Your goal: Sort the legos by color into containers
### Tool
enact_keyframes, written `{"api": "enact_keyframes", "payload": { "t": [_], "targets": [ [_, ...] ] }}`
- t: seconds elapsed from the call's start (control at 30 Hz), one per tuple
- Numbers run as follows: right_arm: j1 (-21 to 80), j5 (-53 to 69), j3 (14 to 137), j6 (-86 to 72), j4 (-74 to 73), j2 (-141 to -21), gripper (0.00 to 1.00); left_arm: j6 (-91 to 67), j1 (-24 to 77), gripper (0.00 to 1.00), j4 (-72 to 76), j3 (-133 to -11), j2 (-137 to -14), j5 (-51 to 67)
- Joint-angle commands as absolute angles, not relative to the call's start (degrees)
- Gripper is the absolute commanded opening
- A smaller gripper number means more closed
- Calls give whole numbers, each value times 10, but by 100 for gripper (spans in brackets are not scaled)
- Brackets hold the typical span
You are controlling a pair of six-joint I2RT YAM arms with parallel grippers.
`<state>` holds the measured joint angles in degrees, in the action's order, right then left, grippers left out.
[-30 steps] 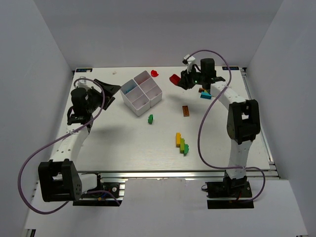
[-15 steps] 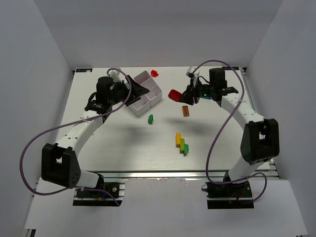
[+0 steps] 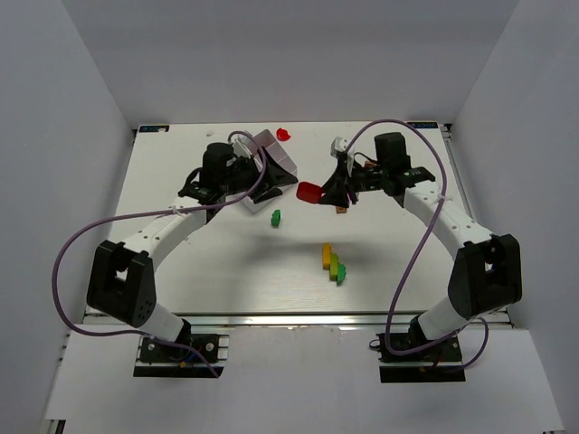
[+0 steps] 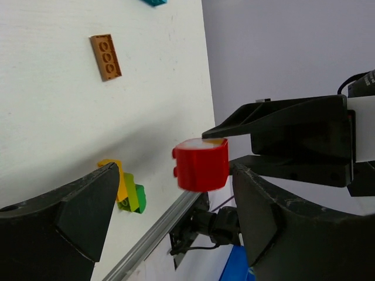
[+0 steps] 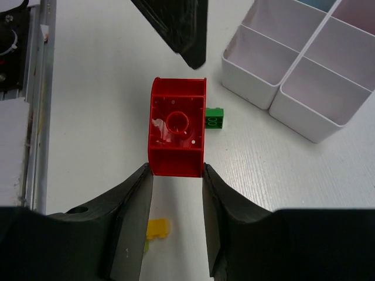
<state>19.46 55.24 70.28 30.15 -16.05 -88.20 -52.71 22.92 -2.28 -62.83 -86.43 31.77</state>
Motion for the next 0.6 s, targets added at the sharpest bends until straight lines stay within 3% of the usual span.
{"api": "enact_keyframes", "payload": {
  "t": [0.0, 0.57],
  "targets": [
    [207, 563, 694, 314, -162, -863, 0, -542, 245, 86, 16, -653, -863, 340],
    [214, 567, 700, 300, -144, -865, 0, -564, 269, 73, 55, -628, -878, 363]
  ]
}}
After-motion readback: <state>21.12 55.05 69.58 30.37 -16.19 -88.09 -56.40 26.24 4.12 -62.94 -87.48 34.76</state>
